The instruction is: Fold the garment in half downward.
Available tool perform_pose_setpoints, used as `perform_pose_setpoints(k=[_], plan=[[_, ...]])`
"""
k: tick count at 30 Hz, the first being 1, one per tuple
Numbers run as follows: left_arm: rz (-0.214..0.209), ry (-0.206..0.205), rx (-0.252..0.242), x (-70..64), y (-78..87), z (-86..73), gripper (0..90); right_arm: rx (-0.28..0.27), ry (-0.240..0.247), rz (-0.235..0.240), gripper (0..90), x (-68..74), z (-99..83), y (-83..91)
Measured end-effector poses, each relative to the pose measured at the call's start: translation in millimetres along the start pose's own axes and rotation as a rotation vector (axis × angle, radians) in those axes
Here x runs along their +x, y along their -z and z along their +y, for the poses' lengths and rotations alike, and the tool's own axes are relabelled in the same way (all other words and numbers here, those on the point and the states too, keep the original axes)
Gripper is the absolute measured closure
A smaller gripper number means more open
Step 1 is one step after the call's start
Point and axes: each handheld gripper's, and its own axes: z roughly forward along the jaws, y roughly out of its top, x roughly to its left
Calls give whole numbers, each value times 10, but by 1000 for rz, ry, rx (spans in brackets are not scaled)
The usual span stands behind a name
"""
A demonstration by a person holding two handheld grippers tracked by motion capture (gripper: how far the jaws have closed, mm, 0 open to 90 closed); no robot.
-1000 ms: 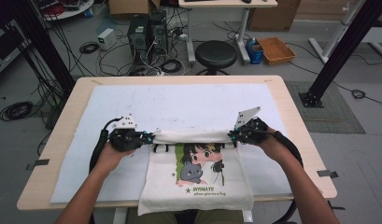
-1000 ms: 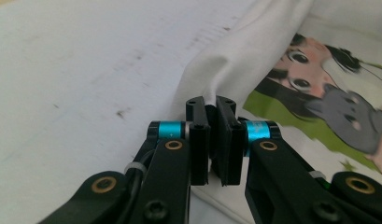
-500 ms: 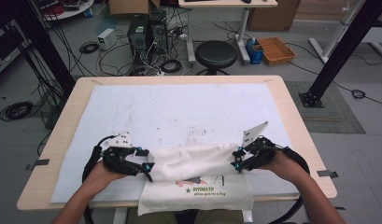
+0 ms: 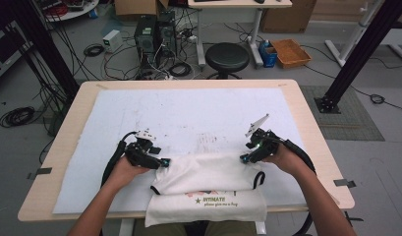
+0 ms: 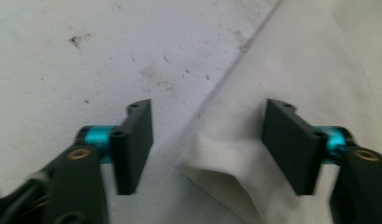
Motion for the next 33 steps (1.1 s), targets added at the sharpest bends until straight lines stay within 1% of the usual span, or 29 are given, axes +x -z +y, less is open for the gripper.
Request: perform_pose_setpoints(k=[1,2,3,4,5,6,7,8,10,11,12,13,14,15,16,18,20,22,23,24,25,26,27,28,29,30,31,32,33], plan=[[-19,-12,5,-7,-10,-5,591,21,3,19,524,-19,-14,-46],[-18,-29,12,-16,-13,-4,810,29,18,62,669,-33,-33,-76],[-19,-29,8,-20,-11,-1,810,29,18,62,669,-33,-33,-76],[-17,-28,6,-12,-4,6,845,31,31,75,753,-26,-28,-59],[-19,-21,2,2,5,16,852,33,56,74,818,-13,-17,-39],[-12,-18,-4,19,16,32,854,32,78,62,831,-6,1,-18],[-2,-13,-12,38,25,56,857,42,89,47,835,-6,25,5],[10,-11,-20,63,34,86,858,45,92,0,838,-42,78,37],[40,-3,-33,119,42,157,858,41,86,-41,838,-103,133,48],[58,1,-37,154,46,197,858,41,86,-41,838,-103,133,48],[78,7,-45,187,43,239,859,37,84,-92,837,-180,191,38],[94,13,-50,225,41,284,859,37,84,-92,837,-180,191,38],[107,22,-61,274,30,336,858,37,82,-129,837,-281,245,-10],[120,23,-58,303,23,371,858,37,82,-129,837,-281,245,-10],[134,20,-61,338,9,414,858,42,82,-141,837,-310,265,-30],[163,29,-62,419,-23,502,859,45,85,-176,838,-388,331,-60],[192,40,-75,472,-44,538,858,33,86,-209,837,-454,412,-72],[223,54,-107,517,-61,534,857,15,77,-235,837,-492,459,-81],[235,56,-112,521,-67,528,849,13,77,-251,835,-496,482,-101],[250,60,-120,513,-78,520,803,14,80,-257,823,-497,493,-116],[266,63,-124,500,-79,509,605,13,80,-264,685,-471,505,-153],[262,79,-134,482,-72,491,544,10,73,-264,608,-446,501,-158],[245,90,-136,470,-45,469,544,10,73,-264,608,-446,501,-158],[239,95,-139,446,-15,442,479,7,75,-257,543,-379,482,-115],[235,94,-139,420,24,412,479,7,75,-257,543,-379,482,-115],[228,99,-143,389,68,376,472,-26,92,-259,508,-292,454,-7],[219,107,-143,360,119,336,472,-26,92,-259,508,-292,454,-7],[203,123,-152,331,165,289,472,-67,97,-241,499,-187,403,131],[187,135,-149,295,205,240,472,-67,97,-241,499,-187,403,131]])
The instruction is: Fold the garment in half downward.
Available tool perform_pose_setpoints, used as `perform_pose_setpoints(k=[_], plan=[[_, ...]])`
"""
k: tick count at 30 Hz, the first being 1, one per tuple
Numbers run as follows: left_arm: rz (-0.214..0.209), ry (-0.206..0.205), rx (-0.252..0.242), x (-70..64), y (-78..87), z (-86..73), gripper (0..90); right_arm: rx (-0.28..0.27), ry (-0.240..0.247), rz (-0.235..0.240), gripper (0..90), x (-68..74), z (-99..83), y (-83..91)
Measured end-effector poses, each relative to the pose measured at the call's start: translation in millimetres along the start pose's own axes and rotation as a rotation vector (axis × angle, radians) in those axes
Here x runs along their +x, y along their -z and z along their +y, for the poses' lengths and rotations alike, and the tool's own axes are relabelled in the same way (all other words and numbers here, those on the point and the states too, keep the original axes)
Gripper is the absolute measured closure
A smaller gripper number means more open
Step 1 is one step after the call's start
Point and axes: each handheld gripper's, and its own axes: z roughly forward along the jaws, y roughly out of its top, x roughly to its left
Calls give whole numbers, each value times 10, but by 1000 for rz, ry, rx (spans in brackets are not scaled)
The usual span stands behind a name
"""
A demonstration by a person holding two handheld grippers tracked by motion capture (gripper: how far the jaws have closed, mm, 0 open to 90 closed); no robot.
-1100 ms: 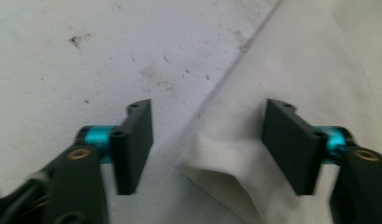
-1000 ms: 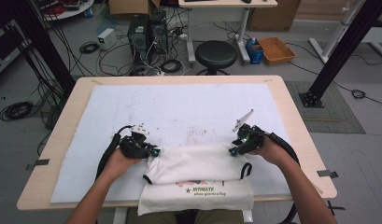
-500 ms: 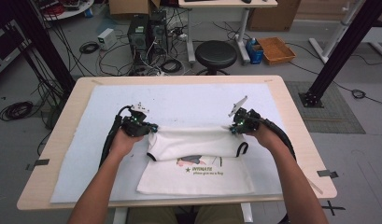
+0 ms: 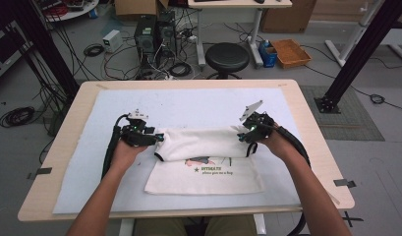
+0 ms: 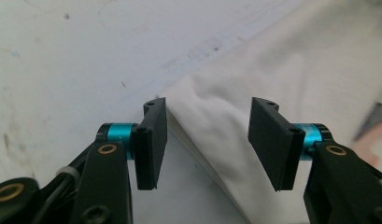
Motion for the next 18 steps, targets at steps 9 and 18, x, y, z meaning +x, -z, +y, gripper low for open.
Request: perform_pose_setpoints(k=[9,18], plan=[[-75,38,85,-182,48,-389,532,79,29,59,524,310,-305,196],[-85,-64,55,-266,32,-389,832,147,81,88,849,331,-360,-98]])
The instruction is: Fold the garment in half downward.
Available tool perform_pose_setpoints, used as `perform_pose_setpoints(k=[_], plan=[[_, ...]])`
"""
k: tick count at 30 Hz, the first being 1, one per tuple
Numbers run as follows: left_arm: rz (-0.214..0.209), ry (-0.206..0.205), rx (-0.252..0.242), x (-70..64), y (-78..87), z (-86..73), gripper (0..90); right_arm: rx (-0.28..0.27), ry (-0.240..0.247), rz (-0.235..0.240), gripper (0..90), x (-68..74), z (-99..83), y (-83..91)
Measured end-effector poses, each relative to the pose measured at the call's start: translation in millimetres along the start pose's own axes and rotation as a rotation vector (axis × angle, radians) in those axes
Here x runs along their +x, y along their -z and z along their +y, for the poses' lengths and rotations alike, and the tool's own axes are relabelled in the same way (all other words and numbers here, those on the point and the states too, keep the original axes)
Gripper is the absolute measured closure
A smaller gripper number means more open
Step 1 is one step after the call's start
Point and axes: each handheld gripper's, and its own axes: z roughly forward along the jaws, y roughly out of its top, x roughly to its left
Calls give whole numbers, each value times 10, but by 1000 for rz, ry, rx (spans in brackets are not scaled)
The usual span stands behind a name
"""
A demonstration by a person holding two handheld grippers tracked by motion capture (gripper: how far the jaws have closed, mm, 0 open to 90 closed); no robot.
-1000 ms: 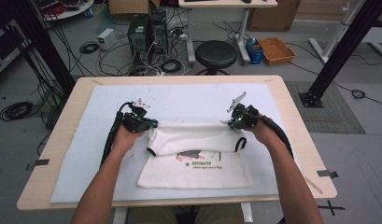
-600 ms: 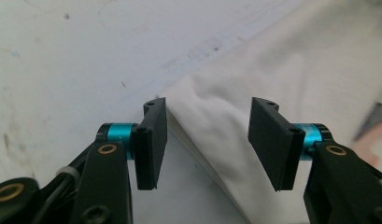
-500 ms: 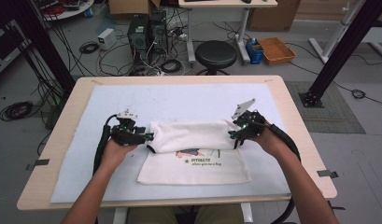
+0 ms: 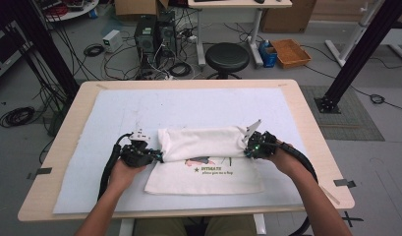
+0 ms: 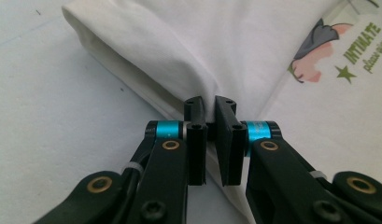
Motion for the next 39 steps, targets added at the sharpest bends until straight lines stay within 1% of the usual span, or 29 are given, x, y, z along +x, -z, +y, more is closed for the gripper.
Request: perform_pose_setpoints(k=[1,2,3,5,6,7,9,10,11,14,16,17,18,20,22,23,25,28,29,30,31,32,33,34,35,36,37,38,39], plan=[[-8,8,-23,1,39,4,832,-1,2,6,859,6,-8,5],[-8,3,-34,5,72,10,832,-13,8,15,863,16,-20,26],[-14,6,-60,-2,129,20,832,-24,14,14,864,17,-27,46],[-25,1,-87,-16,216,30,831,-69,6,10,865,50,-61,168],[-33,-11,-91,-22,266,31,831,-69,6,10,865,50,-61,168],[-45,-17,-101,-47,320,21,832,-102,13,14,865,95,-91,280],[-68,-33,-109,-83,395,-13,832,-110,17,17,865,119,-102,320],[-84,-36,-116,-109,434,-41,832,-126,43,23,864,197,-139,419],[-97,-39,-127,-137,468,-73,832,-126,43,23,864,197,-139,419],[-135,-52,-134,-213,573,-180,832,-141,68,32,865,349,-228,565],[-157,-62,-129,-278,627,-265,833,-145,77,42,864,429,-281,625],[-161,-66,-122,-301,639,-294,833,-148,87,62,864,534,-340,674],[-170,-67,-111,-328,647,-332,833,-148,87,62,864,534,-340,674],[-187,-74,-82,-390,652,-413,832,-146,96,93,865,659,-402,704],[-205,-82,-44,-456,644,-509,832,-140,100,106,865,756,-444,708],[-209,-84,-35,-474,641,-539,832,-133,105,112,865,812,-472,701],[-212,-89,-15,-497,631,-598,831,-125,104,117,865,867,-507,684],[-214,-70,-23,-482,631,-602,815,-116,90,140,857,894,-538,634],[-214,-57,-32,-472,632,-580,759,-112,74,159,834,887,-538,617],[-201,-45,-40,-455,636,-542,645,-110,60,185,763,877,-534,607],[-179,-25,-57,-439,641,-495,530,-130,50,182,651,862,-526,610],[-149,-12,-83,-412,647,-437,448,-159,26,161,586,832,-513,626],[-111,8,-112,-372,646,-352,420,-188,3,136,565,782,-496,648],[-82,11,-123,-338,636,-294,410,-220,-28,102,520,709,-469,672],[-41,23,-134,-291,607,-214,392,-237,-50,70,473,654,-448,675],[-13,41,-138,-218,543,-118,380,-249,-93,17,464,570,-414,663],[-1,58,-135,-152,466,-46,378,-244,-146,-23,463,449,-366,626],[16,60,-117,-97,402,4,377,-235,-170,-51,462,357,-321,581],[35,76,-102,-27,298,56,377,-223,-187,-71,457,297,-282,541]])
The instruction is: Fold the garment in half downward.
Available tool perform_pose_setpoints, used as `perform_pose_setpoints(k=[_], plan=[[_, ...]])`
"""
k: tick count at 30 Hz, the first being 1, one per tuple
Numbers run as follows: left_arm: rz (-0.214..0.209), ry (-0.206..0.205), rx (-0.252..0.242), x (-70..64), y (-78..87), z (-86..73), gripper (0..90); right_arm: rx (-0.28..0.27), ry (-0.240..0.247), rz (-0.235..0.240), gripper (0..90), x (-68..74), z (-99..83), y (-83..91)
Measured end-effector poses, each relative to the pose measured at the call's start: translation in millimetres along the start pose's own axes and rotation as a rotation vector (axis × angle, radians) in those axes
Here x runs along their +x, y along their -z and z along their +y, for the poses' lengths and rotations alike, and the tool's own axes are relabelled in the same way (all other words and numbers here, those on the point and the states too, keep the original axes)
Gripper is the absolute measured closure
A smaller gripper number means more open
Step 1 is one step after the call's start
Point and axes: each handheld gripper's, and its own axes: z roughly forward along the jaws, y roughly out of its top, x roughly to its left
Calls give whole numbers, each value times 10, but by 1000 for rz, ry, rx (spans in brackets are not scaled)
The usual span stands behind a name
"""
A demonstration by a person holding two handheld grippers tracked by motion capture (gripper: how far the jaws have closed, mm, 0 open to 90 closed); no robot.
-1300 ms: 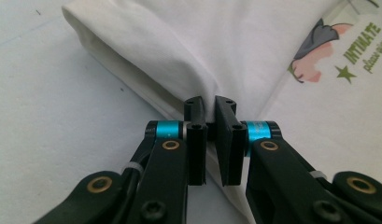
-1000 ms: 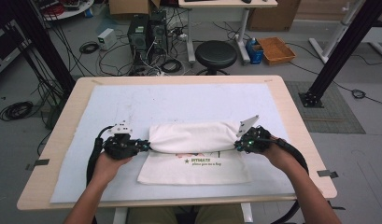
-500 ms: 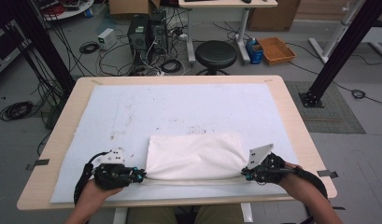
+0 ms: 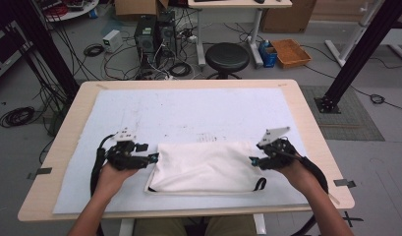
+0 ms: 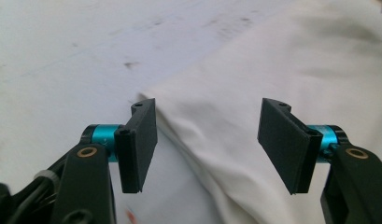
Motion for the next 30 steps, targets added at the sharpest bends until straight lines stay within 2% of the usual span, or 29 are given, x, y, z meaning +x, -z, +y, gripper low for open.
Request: perform_pose_setpoints(k=[1,2,3,4,7,8,9,10,11,13,15,18,21,23,25,26,27,28,29,30], plan=[[21,15,22,61,-113,35,377,12,-14,-20,438,-67,50,-85],[36,36,50,128,-253,64,372,26,-31,-20,435,-141,95,-175],[37,49,61,158,-331,70,356,41,-60,-8,429,-227,138,-297],[33,53,80,187,-424,76,355,54,-68,0,421,-276,158,-371],[41,28,124,187,-608,71,358,127,-85,47,444,-417,187,-657],[54,1,120,176,-603,75,379,151,-87,77,511,-437,184,-722],[1,-8,116,179,-593,76,529,154,-87,110,639,-449,184,-749],[-14,-32,119,154,-586,77,737,145,-72,149,809,-467,189,-743],[7,-68,122,113,-581,83,790,152,-44,158,858,-453,196,-732],[11,-75,107,72,-570,108,849,169,2,156,877,-435,207,-714],[28,-56,72,33,-557,140,856,181,32,124,882,-460,212,-685],[70,-44,22,-21,-573,209,859,180,26,53,882,-556,211,-629],[108,-29,-2,-35,-626,263,860,183,5,-4,882,-673,199,-597],[124,-9,5,-10,-710,272,859,178,-15,-15,882,-728,183,-599],[141,4,19,30,-770,245,853,171,-10,-34,873,-744,178,-618],[145,12,14,36,-779,234,819,155,-17,-46,825,-743,176,-629],[150,28,5,37,-771,225,734,148,-26,-66,706,-737,172,-630],[137,38,-1,36,-744,221,644,141,-46,-73,607,-743,162,-625],[128,44,-1,20,-699,220,591,138,-69,-65,548,-742,146,-605],[124,25,5,-1,-633,212,544,137,-77,-46,519,-729,129,-569]])
